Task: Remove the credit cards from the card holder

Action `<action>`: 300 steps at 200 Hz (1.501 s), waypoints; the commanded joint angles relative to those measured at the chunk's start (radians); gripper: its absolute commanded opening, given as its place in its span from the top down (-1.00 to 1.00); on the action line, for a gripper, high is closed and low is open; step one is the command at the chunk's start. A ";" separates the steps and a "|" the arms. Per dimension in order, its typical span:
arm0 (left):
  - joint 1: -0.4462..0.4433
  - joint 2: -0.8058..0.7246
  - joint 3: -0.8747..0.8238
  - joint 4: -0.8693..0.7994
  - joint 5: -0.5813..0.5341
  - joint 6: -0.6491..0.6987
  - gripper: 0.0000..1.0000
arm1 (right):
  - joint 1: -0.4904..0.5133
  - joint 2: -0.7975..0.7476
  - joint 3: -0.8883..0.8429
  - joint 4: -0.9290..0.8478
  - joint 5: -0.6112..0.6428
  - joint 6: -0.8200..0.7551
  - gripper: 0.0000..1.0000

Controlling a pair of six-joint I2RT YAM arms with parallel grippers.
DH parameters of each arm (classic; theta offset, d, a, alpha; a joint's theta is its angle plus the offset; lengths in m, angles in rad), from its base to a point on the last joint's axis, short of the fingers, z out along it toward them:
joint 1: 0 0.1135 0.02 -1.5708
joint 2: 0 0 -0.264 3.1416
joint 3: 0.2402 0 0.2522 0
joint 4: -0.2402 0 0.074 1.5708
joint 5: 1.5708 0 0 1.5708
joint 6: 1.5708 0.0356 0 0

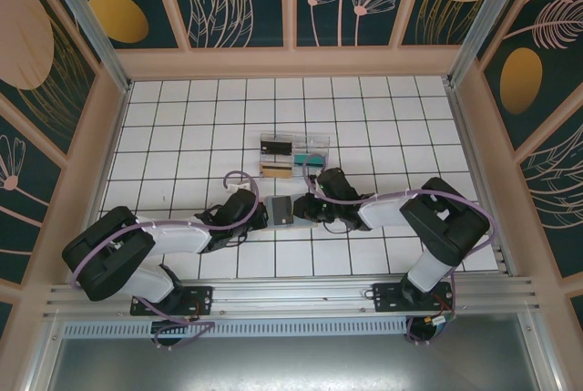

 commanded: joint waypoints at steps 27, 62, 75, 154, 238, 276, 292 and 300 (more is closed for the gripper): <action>0.004 0.019 0.001 -0.078 -0.006 0.001 1.00 | 0.013 0.036 0.037 0.043 -0.027 0.006 0.56; 0.005 0.015 0.001 -0.079 -0.006 0.004 1.00 | 0.013 0.071 0.053 0.058 -0.043 0.012 0.58; 0.004 0.013 0.001 -0.079 -0.005 0.004 1.00 | 0.013 0.080 0.056 0.059 -0.042 0.015 0.64; 0.004 0.001 -0.002 -0.096 -0.025 0.003 1.00 | -0.018 0.007 -0.045 0.057 0.011 0.050 0.85; 0.004 -0.010 0.001 -0.101 -0.020 0.012 1.00 | -0.093 -0.116 -0.157 0.037 0.027 0.030 0.86; 0.004 -0.022 -0.001 -0.103 -0.020 0.016 1.00 | -0.142 -0.185 -0.165 -0.018 0.025 -0.017 0.91; 0.004 -0.031 -0.004 -0.098 -0.014 0.018 1.00 | -0.158 -0.226 -0.159 -0.048 0.018 -0.044 0.95; 0.004 -0.038 -0.005 -0.098 -0.012 0.021 1.00 | -0.159 -0.247 -0.148 -0.070 0.019 -0.062 0.98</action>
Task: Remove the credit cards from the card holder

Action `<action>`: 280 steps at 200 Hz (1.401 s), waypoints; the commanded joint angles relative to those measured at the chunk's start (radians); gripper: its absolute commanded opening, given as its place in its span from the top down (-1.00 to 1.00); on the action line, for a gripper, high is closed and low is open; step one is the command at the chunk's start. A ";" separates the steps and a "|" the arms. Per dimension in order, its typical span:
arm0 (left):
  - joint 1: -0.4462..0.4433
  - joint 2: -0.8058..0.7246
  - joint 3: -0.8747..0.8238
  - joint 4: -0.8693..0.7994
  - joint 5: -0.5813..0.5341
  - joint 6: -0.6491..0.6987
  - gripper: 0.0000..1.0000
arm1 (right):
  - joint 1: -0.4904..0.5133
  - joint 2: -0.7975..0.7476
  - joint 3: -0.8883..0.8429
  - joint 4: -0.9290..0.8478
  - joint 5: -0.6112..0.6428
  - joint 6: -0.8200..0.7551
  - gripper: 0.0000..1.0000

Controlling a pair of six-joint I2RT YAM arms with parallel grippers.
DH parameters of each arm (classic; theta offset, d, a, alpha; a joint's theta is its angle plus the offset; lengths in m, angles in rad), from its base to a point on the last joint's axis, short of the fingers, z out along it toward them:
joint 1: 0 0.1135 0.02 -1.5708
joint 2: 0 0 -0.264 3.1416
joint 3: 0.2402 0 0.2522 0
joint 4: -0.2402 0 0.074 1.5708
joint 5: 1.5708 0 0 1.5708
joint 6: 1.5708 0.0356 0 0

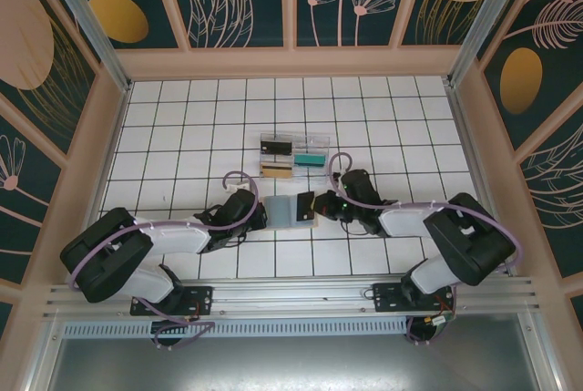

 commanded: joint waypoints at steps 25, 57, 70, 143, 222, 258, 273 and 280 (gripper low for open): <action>0.004 -0.062 0.000 -0.072 -0.011 0.025 1.00 | -0.017 -0.129 0.057 -0.179 0.038 -0.134 1.00; 0.004 -0.160 -0.001 -0.093 -0.046 0.028 0.51 | -0.007 -0.182 0.153 -0.292 0.091 -0.255 1.00; 0.004 -0.215 -0.009 -0.111 -0.068 0.031 0.01 | 0.008 -0.180 0.223 -0.347 0.112 -0.333 1.00; 0.004 -0.535 -0.095 -0.202 -0.174 0.061 -0.97 | 0.143 0.038 0.651 -0.581 0.254 -0.954 1.00; 0.004 -0.812 -0.182 -0.355 -0.248 0.030 -0.97 | 0.236 0.269 0.899 -0.650 0.517 -1.557 1.00; 0.004 -0.920 -0.210 -0.397 -0.286 0.023 -0.97 | 0.238 0.327 0.938 -0.646 0.568 -1.642 1.00; 0.004 -0.940 -0.212 -0.407 -0.298 0.024 -0.97 | 0.237 0.343 0.939 -0.641 0.586 -1.676 1.00; 0.004 -0.944 -0.212 -0.410 -0.302 0.026 -0.97 | 0.236 0.347 0.935 -0.635 0.590 -1.689 1.00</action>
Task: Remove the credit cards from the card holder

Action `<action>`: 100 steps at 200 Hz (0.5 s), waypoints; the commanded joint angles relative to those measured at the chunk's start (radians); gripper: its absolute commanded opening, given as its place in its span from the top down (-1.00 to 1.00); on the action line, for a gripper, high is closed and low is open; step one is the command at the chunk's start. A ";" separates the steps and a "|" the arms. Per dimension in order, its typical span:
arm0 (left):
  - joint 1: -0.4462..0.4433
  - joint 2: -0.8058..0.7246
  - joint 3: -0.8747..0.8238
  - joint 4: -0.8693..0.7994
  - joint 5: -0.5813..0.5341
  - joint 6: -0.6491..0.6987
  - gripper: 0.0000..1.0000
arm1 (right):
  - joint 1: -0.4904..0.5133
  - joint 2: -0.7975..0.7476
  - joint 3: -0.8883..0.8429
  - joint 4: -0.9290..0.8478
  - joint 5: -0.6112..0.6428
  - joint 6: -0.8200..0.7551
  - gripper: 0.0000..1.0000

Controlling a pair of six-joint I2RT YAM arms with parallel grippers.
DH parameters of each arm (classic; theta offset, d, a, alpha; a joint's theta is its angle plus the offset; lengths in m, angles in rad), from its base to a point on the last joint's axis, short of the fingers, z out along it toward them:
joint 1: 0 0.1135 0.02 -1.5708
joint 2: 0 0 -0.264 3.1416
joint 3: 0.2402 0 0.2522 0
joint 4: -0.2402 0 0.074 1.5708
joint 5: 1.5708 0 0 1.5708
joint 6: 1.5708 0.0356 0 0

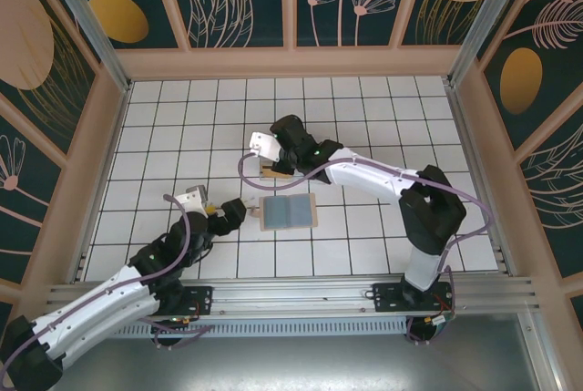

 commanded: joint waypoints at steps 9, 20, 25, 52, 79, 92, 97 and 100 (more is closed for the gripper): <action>0.004 -0.021 -0.010 -0.045 -0.047 -0.005 -0.97 | -0.002 0.026 0.026 -0.020 0.053 -0.114 1.00; 0.004 -0.016 -0.010 -0.043 -0.048 -0.005 -0.97 | -0.005 0.030 0.031 -0.025 0.039 -0.115 1.00; 0.004 -0.014 -0.010 -0.043 -0.047 -0.005 -0.97 | -0.007 0.033 0.033 -0.026 0.034 -0.112 1.00; 0.004 0.003 -0.009 -0.033 -0.044 -0.002 -0.97 | -0.020 0.058 0.039 -0.025 0.030 -0.109 1.00; 0.004 0.011 -0.004 -0.029 -0.042 0.002 -0.97 | -0.028 0.090 0.051 -0.026 0.034 -0.110 1.00; 0.004 0.012 -0.004 -0.029 -0.042 0.001 -0.97 | -0.030 0.099 0.056 -0.025 0.036 -0.110 1.00; 0.004 0.011 -0.004 -0.029 -0.042 0.002 -0.97 | -0.030 0.103 0.060 -0.025 0.037 -0.107 1.00; 0.004 0.011 -0.004 -0.029 -0.041 0.002 -0.97 | -0.030 0.104 0.060 -0.026 0.036 -0.106 1.00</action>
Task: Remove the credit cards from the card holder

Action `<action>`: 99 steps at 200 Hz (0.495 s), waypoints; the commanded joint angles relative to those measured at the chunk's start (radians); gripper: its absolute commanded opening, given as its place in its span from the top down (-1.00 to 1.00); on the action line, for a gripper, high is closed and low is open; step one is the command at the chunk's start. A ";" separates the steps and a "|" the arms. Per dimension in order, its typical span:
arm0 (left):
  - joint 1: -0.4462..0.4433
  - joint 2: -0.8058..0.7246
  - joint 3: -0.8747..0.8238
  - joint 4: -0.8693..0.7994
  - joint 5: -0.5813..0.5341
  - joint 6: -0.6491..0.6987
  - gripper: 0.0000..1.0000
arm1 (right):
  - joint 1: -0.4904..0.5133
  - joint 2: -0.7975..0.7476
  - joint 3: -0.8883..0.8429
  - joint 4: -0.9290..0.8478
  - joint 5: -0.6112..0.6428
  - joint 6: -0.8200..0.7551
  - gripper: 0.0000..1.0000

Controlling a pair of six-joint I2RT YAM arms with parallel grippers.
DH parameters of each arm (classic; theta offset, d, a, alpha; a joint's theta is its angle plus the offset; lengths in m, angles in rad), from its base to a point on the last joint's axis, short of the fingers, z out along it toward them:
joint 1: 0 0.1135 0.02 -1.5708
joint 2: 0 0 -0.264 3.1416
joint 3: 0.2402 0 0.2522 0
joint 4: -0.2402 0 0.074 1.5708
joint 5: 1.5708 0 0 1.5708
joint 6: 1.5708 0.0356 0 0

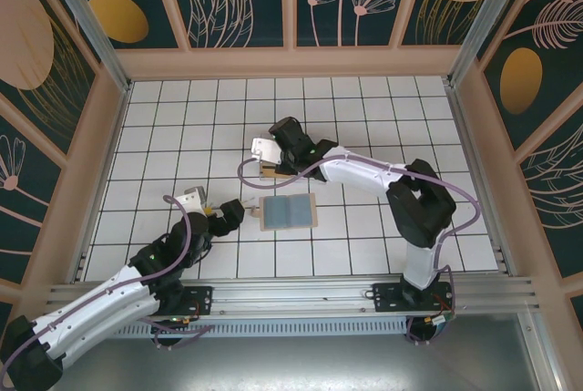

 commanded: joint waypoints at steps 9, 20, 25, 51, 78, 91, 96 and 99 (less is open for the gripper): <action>0.004 0.000 -0.004 -0.007 -0.015 0.005 -0.97 | -0.006 0.034 0.050 -0.017 0.008 -0.009 1.00; 0.004 0.002 -0.005 -0.004 -0.014 0.005 -0.97 | -0.006 0.041 0.058 -0.016 0.013 -0.002 1.00; 0.004 0.002 -0.005 -0.002 -0.014 0.007 -0.97 | -0.006 0.043 0.061 -0.017 0.015 0.000 1.00; 0.004 0.012 -0.007 0.006 -0.013 0.008 -0.97 | -0.006 0.061 0.074 -0.021 0.026 0.010 0.99; 0.004 0.018 -0.008 0.010 -0.010 0.012 -0.97 | -0.005 0.081 0.091 -0.020 0.041 0.022 0.89; 0.004 0.019 -0.008 0.009 -0.009 0.015 -0.97 | -0.004 0.089 0.102 -0.020 0.061 0.030 0.60; 0.004 0.018 -0.008 0.009 -0.011 0.015 -0.97 | -0.006 0.090 0.106 -0.018 0.065 0.032 0.58; 0.004 0.018 -0.008 0.008 -0.011 0.014 -0.97 | -0.006 0.090 0.107 -0.018 0.069 0.034 0.57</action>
